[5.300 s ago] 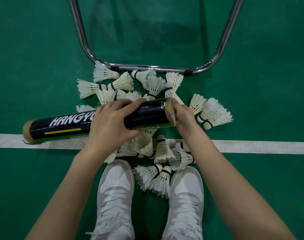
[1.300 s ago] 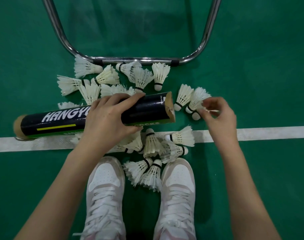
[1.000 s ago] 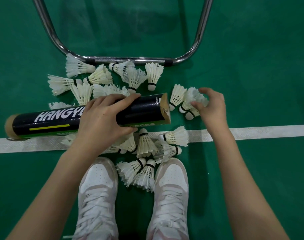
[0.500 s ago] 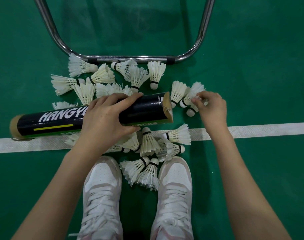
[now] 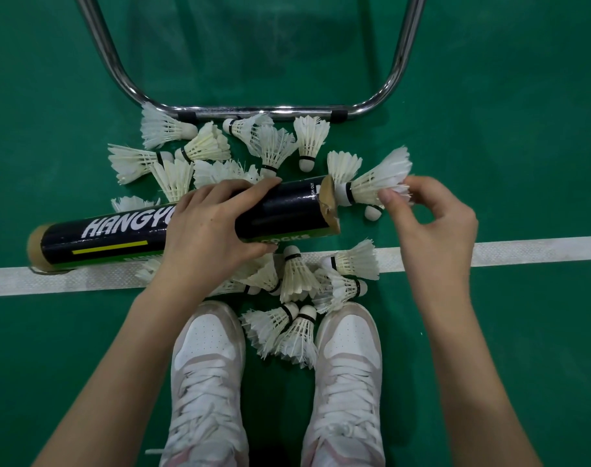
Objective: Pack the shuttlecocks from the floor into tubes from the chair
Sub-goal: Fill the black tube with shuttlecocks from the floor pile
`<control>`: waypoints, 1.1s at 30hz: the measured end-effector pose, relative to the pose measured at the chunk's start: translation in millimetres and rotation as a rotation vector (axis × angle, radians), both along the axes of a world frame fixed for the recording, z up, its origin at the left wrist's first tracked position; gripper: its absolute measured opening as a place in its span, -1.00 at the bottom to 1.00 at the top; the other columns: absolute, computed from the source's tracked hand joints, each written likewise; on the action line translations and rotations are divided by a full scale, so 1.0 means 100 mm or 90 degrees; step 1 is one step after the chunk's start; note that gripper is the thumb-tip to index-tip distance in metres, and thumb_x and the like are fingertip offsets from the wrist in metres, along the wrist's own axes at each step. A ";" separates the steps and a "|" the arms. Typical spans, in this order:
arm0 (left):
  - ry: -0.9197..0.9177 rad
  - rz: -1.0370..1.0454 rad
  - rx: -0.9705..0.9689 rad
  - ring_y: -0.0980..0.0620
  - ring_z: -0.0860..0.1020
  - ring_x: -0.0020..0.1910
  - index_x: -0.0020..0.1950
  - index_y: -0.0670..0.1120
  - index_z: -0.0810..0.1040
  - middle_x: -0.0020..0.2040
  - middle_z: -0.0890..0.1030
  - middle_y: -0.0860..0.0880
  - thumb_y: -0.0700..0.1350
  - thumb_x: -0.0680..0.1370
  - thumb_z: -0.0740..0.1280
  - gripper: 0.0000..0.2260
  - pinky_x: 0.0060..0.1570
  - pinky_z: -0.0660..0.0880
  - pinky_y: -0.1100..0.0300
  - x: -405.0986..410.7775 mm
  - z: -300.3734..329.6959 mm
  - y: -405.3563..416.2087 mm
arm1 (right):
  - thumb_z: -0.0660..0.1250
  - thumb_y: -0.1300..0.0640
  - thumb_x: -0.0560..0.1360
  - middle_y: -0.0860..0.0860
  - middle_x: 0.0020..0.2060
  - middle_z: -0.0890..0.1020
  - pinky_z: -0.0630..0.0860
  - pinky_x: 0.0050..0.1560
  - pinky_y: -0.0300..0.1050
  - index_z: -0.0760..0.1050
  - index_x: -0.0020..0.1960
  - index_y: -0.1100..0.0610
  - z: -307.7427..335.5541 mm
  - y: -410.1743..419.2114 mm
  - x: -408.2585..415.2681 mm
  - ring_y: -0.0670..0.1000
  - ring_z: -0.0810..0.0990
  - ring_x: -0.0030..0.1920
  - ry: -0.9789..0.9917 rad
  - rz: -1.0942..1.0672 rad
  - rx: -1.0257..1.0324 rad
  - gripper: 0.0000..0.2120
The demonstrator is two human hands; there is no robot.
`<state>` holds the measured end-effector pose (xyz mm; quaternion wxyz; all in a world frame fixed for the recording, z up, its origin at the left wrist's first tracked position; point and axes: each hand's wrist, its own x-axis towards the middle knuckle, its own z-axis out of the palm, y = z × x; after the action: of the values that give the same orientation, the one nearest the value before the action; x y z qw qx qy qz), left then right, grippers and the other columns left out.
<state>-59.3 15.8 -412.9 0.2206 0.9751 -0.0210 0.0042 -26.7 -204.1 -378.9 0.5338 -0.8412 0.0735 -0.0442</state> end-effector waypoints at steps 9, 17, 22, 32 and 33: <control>-0.004 0.001 -0.007 -0.16 0.47 0.14 0.39 0.13 0.36 0.18 0.54 -0.04 0.04 0.27 0.54 -0.28 0.17 0.32 -0.10 0.00 0.00 0.01 | 0.33 0.11 0.50 -0.03 -0.16 0.65 0.49 -0.03 -0.30 0.57 -0.04 0.10 0.02 0.27 -0.23 -0.14 0.59 -0.11 0.121 0.041 0.219 -0.90; -0.020 0.004 -0.012 -0.17 0.49 0.12 0.38 0.12 0.36 0.17 0.54 -0.05 0.09 0.30 0.52 -0.31 0.14 0.34 -0.09 0.00 0.00 0.02 | 0.52 0.08 0.30 -0.02 0.04 0.55 0.44 0.14 -0.22 0.45 0.10 0.02 -0.07 0.54 -0.28 -0.05 0.52 0.09 0.161 0.090 0.124 -0.58; -0.018 -0.006 -0.017 -0.15 0.49 0.12 0.39 0.14 0.35 0.17 0.54 -0.03 0.12 0.31 0.47 -0.33 0.16 0.33 -0.06 -0.01 0.00 0.03 | 0.50 0.25 0.33 -0.09 -0.12 0.59 0.48 0.05 -0.31 0.48 0.03 0.02 -0.10 0.54 -0.23 -0.17 0.54 -0.07 0.155 0.076 0.161 -0.65; -0.011 -0.008 -0.010 -0.15 0.49 0.13 0.40 0.14 0.34 0.17 0.54 -0.03 0.09 0.30 0.51 -0.30 0.17 0.33 -0.08 -0.04 0.00 0.03 | 0.39 0.29 0.44 -0.15 -0.13 0.63 0.49 0.03 -0.36 0.51 -0.04 -0.02 -0.11 0.48 -0.20 -0.20 0.60 -0.04 0.169 0.213 0.195 -0.76; -0.013 -0.006 -0.011 -0.16 0.49 0.13 0.40 0.15 0.34 0.17 0.54 -0.03 0.09 0.30 0.51 -0.30 0.17 0.33 -0.08 -0.03 0.00 0.03 | 0.39 0.29 0.44 -0.14 -0.12 0.64 0.49 0.03 -0.36 0.51 -0.04 -0.03 -0.10 0.48 -0.18 -0.19 0.60 -0.03 0.166 0.226 0.193 -0.77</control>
<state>-62.5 19.3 -413.2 0.2290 0.9729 -0.0280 0.0132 -44.7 -156.6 -388.9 0.6393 -0.7498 -0.0010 0.1704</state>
